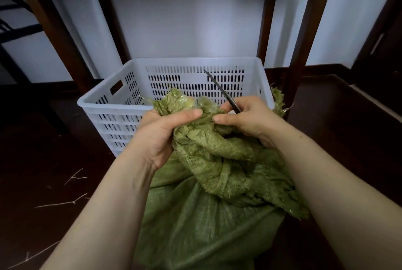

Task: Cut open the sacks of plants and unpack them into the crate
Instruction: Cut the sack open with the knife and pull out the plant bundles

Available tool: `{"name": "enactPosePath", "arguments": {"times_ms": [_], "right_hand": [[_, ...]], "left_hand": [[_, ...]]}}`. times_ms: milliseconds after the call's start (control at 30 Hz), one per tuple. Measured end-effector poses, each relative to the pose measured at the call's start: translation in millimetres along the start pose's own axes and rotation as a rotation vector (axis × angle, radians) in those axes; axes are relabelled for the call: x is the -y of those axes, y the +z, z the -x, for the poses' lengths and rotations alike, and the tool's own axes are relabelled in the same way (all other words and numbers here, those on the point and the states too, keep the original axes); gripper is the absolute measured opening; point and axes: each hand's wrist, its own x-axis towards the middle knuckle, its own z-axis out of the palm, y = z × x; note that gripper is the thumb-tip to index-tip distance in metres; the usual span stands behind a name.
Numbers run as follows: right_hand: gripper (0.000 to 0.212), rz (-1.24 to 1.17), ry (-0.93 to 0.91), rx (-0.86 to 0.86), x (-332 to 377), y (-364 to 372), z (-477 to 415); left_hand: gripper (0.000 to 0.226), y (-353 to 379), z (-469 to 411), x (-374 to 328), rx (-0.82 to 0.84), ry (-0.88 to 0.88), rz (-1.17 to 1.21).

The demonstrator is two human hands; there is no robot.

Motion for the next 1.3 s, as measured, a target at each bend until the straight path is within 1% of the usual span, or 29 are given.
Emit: {"name": "enactPosePath", "arguments": {"times_ms": [100, 167, 233, 300, 367, 433, 500, 533, 567, 600, 633, 667, 700, 733, 767, 800, 833, 867, 900, 933, 967, 1000, 1033, 1067, 1133, 1167, 1300], "right_hand": [[0.018, -0.214, 0.028, 0.061, -3, -3, 0], [0.016, -0.305, 0.014, 0.059, -9, -5, -1], [0.018, -0.369, 0.021, 0.018, -14, -5, -3], [0.017, -0.448, 0.066, -0.059, -15, -7, -5], [0.014, -0.479, 0.09, -0.132, -16, -8, -6], [0.01, -0.457, 0.086, -0.186, -17, -5, -6], [0.008, -0.4, 0.046, -0.225, -14, -2, -2], [0.006, -0.379, 0.016, -0.233, -11, -2, 0], [0.003, -0.374, -0.015, -0.233, -8, -3, 1], [0.003, -0.37, -0.039, -0.228, -5, -5, 3], [0.004, -0.351, -0.055, -0.217, -4, -6, 3], [0.005, -0.306, -0.065, -0.203, -4, -6, 3], [0.007, -0.25, -0.069, -0.19, -5, -5, 2], [0.009, -0.202, -0.068, -0.179, -6, -2, 1], [0.011, -0.171, -0.069, -0.176, -8, 1, -1], [0.012, -0.154, -0.072, -0.183, -9, 3, -2], [0.013, -0.144, -0.072, -0.2, -9, 4, -4], [0.012, -0.143, -0.071, -0.216, -8, 4, -5], [0.01, -0.157, -0.072, -0.221, -7, 4, -4], [0.008, -0.181, -0.077, -0.213, -6, 4, -4], [0.007, -0.204, -0.091, -0.196, -5, 4, -2], [0.007, -0.216, -0.11, -0.175, -3, 4, 0], [0.008, -0.221, -0.127, -0.16, -1, 5, 3], [0.01, -0.215, -0.139, -0.158, 1, 6, 4], [0.012, -0.155, -0.149, -0.194, 2, 3, 5], [0.012, -0.111, -0.15, -0.217, 0, -1, 4], [0.015, 0.032, -0.119, -0.24, -6, -13, 6]], "left_hand": [[0.036, 0, -3, 1, -0.035, 0.038, -0.046], [0.031, -1, -4, 2, -0.071, 0.046, -0.042], [0.027, -3, -7, 4, -0.107, 0.034, 0.005], [0.026, -3, -7, 5, -0.113, -0.019, 0.062], [0.031, -1, -7, 5, -0.109, -0.081, 0.074], [0.031, 1, -5, 5, -0.131, -0.113, 0.067], [0.033, -1, -4, 5, -0.183, -0.119, 0.024], [0.041, -6, -5, 4, -0.203, -0.107, -0.022], [0.054, -10, -7, 4, -0.206, -0.087, -0.078], [0.075, -13, -8, 4, -0.201, -0.067, -0.187], [0.1, -15, -9, 5, -0.223, -0.052, -0.374], [0.122, -15, -9, 6, -0.328, -0.023, -0.634], [0.134, -13, -8, 8, -0.488, 0.04, -0.91], [0.137, -8, -6, 9, -0.644, 0.17, -1.107], [0.134, -2, -4, 9, -0.76, 0.341, -1.224], [0.127, 2, -1, 9, -0.828, 0.515, -1.29], [0.116, 6, 0, 9, -0.851, 0.672, -1.322], [0.103, 6, -1, 10, -0.796, 0.758, -1.342], [0.089, 8, -1, 8, -0.658, 0.762, -1.336], [0.076, 11, -2, 8, -0.492, 0.684, -1.32], [0.071, 15, -3, 9, -0.355, 0.561, -1.327], [0.074, 18, -3, 12, -0.267, 0.436, -1.371], [0.077, 18, -4, 16, -0.219, 0.345, -1.402], [0.072, 17, -5, 20, -0.206, 0.297, -1.372], [0.052, 13, -8, 22, -0.195, 0.252, -1.139], [0.05, 11, -8, 21, -0.163, 0.222, -1.042], [0.056, 7, -6, 12, 0.042, 0.078, -0.889]]}}
